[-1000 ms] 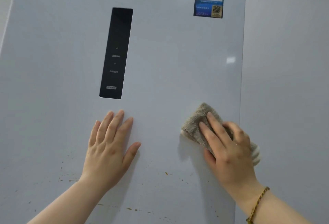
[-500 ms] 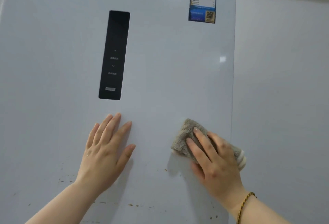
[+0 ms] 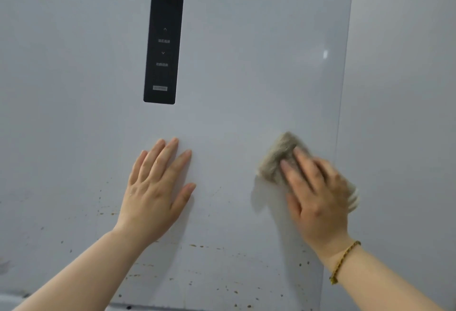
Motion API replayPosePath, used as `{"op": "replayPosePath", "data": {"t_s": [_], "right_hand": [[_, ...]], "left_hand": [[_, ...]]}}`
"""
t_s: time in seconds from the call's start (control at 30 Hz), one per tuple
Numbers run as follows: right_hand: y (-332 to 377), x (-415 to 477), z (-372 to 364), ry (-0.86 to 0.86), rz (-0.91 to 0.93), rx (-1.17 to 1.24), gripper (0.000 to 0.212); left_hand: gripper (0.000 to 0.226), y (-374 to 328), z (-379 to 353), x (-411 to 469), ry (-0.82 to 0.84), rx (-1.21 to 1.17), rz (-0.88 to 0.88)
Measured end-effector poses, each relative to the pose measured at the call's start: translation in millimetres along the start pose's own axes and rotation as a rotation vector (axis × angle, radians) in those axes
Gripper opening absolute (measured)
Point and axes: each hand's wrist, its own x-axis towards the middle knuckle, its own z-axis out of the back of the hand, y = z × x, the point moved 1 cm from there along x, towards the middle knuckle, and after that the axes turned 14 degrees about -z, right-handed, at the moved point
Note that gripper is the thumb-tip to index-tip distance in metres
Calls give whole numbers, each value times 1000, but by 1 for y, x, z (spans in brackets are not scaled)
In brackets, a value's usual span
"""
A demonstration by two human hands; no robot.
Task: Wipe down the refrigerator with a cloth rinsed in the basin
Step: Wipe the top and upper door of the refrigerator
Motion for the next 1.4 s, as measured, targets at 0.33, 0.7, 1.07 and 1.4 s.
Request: {"op": "replayPosePath", "data": {"t_s": [0.33,0.7,1.07,1.4], "right_hand": [[-11,8,1,58,311,-4,29],[21,-38,3,159,509,86,32],[90,-66,-13,136,240,26,31],[136,3,-36,4,-69,-6,35]], "left_hand": [[59,0,-3,1,-27,-12,4],[56,9,-1,-1,5,25,-60],[42,27,11,-4,-108,-102,-176],[48,108,19,-60,-265,-110,193]]}}
